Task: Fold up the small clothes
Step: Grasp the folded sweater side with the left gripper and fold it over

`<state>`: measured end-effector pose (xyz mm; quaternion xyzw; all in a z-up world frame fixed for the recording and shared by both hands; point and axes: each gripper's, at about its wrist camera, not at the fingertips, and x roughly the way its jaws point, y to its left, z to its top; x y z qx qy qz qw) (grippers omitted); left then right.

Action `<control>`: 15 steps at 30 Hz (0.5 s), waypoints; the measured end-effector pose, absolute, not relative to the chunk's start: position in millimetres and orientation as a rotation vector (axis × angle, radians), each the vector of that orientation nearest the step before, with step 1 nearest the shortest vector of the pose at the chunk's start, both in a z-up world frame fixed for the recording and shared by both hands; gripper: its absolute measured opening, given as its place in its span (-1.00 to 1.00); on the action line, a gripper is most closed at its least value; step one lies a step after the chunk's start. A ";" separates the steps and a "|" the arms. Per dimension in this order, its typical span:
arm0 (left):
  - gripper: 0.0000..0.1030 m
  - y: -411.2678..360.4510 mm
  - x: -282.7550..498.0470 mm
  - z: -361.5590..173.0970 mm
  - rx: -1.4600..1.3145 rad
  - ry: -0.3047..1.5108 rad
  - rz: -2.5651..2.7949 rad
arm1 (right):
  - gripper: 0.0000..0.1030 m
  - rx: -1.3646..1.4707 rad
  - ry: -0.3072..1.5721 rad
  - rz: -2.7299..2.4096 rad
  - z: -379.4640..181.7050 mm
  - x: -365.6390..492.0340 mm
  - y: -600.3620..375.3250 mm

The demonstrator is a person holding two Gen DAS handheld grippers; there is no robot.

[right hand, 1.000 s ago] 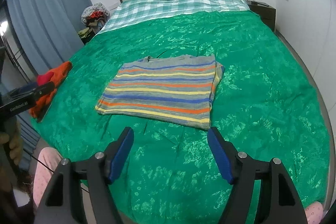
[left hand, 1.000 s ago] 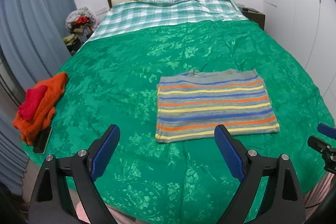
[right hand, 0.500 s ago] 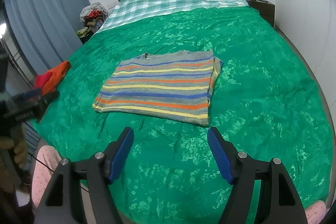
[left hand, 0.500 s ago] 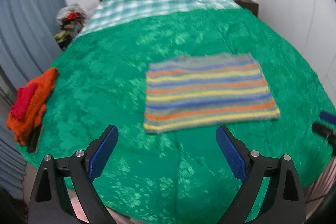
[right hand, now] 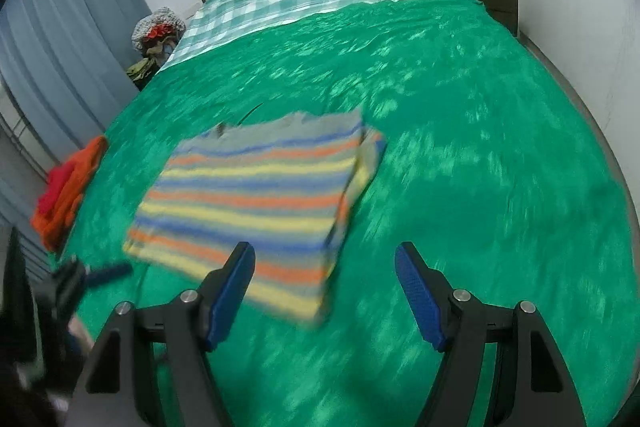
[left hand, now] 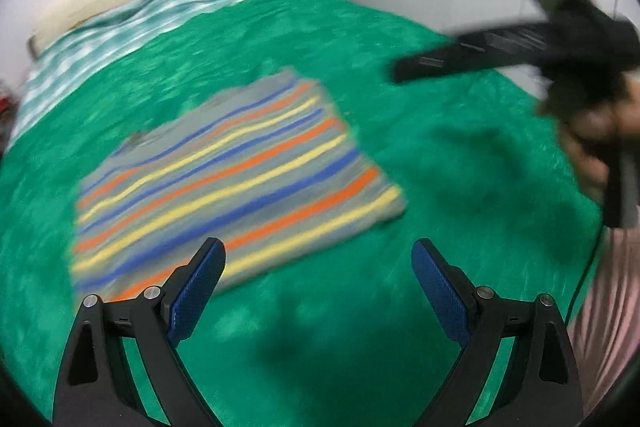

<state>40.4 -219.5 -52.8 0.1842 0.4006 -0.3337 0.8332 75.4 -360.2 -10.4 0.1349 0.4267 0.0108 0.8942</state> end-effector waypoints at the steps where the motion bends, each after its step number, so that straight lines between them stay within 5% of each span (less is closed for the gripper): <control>1: 0.85 -228.4 47.6 -57.5 0.374 0.860 -0.724 | 0.40 0.284 0.891 0.036 -13.7 87.5 -367.2; 4: 0.84 -258.7 68.0 -86.8 0.356 0.921 -0.723 | 0.40 0.343 0.963 0.103 -40.7 148.0 -399.4; 6: 0.52 -276.2 77.8 -113.3 0.400 0.983 -0.691 | 0.40 0.406 1.020 0.142 -63.5 180.3 -416.5; 10: 0.32 -283.3 74.1 -125.1 0.405 0.977 -0.667 | 0.20 0.546 1.113 0.195 -113.1 237.1 -440.7; 11: 0.02 -285.9 72.2 -124.1 0.408 0.976 -0.677 | 0.18 0.583 1.108 0.214 -120.7 248.6 -443.0; 12: -0.49 -289.1 70.3 -124.1 0.419 0.972 -0.688 | 0.00 0.602 1.102 0.239 -123.6 254.0 -442.3; 13: -0.77 -292.3 69.1 -124.0 0.438 0.969 -0.694 | -0.60 0.617 1.096 0.277 -126.7 262.6 -439.2; 14: -0.87 -292.9 69.2 -122.4 0.448 0.968 -0.691 | -0.81 0.608 1.104 0.270 -128.9 267.6 -436.4; 15: -0.90 -289.3 70.9 -119.4 0.418 0.976 -0.699 | -0.80 0.597 1.120 0.244 -130.6 271.7 -433.0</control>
